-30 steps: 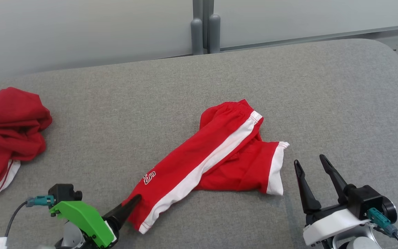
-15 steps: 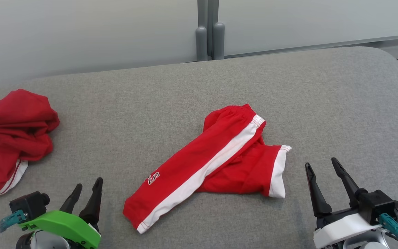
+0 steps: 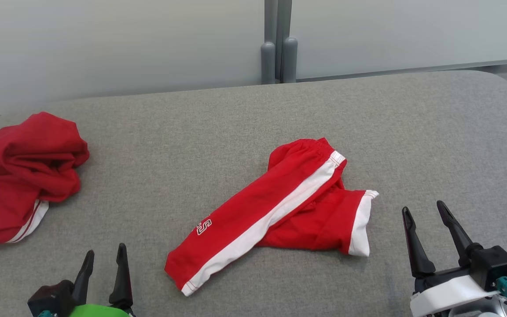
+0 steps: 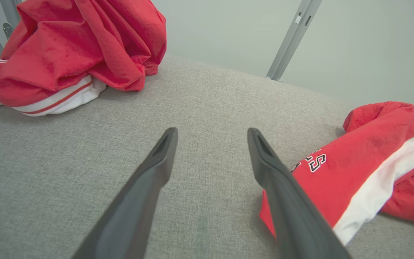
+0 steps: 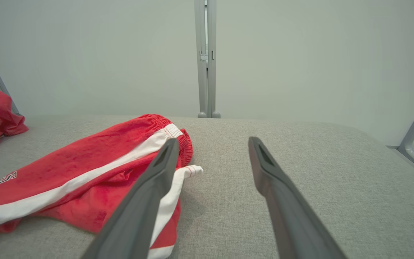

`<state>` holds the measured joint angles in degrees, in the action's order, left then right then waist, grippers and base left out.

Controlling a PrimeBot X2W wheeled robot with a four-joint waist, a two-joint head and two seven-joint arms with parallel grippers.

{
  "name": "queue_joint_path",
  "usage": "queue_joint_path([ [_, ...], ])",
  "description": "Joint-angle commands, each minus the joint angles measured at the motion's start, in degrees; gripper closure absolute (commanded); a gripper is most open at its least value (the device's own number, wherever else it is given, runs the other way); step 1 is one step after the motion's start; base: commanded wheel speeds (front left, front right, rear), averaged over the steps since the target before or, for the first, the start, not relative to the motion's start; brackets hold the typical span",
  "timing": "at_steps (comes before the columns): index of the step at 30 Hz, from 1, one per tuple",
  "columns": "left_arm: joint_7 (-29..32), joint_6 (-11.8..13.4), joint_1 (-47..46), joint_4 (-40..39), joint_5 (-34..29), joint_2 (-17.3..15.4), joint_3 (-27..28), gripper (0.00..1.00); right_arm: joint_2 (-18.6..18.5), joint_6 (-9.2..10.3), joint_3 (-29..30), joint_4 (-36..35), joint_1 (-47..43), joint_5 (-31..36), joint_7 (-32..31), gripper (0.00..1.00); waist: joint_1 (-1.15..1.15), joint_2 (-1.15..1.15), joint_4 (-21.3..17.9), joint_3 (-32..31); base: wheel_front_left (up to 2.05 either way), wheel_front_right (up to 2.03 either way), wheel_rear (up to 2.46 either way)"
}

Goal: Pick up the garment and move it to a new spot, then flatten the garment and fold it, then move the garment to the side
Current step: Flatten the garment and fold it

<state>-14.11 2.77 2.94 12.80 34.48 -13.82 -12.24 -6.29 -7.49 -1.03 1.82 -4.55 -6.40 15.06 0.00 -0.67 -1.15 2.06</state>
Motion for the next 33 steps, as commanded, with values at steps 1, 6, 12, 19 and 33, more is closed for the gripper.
queue_joint_path([
  [1,-0.39,0.12,0.99,0.23,-0.89,0.03,0.04,0.00,-0.08,-0.01,0.05,-0.09,-0.73,0.34,0.17,0.00,0.00,0.67,0.19,-0.75,0.00,0.00,0.00],
  [6,-1.17,-0.80,2.53,0.16,-5.24,0.36,0.14,0.00,0.04,-0.01,0.83,-0.36,-2.06,0.54,0.17,0.00,0.00,0.67,0.14,-1.72,0.00,0.00,0.00],
  [12,-1.08,-4.74,4.57,-2.17,-10.03,1.28,2.71,0.00,0.15,-0.01,1.95,-0.37,-3.39,0.83,0.17,0.00,0.00,0.67,0.01,-2.22,0.00,0.00,0.00],
  [19,-1.10,-8.88,7.54,-1.76,-14.21,2.69,7.19,0.00,0.35,-0.01,3.34,0.37,-4.85,1.40,0.17,0.00,0.00,0.67,-0.45,-2.86,0.00,0.00,0.00],
  [33,-1.11,-10.30,10.10,-2.95,-17.16,5.95,12.05,0.00,0.80,-0.01,5.29,0.85,-6.17,2.27,0.17,0.00,0.00,0.67,0.26,-3.55,0.00,0.00,0.00],
])
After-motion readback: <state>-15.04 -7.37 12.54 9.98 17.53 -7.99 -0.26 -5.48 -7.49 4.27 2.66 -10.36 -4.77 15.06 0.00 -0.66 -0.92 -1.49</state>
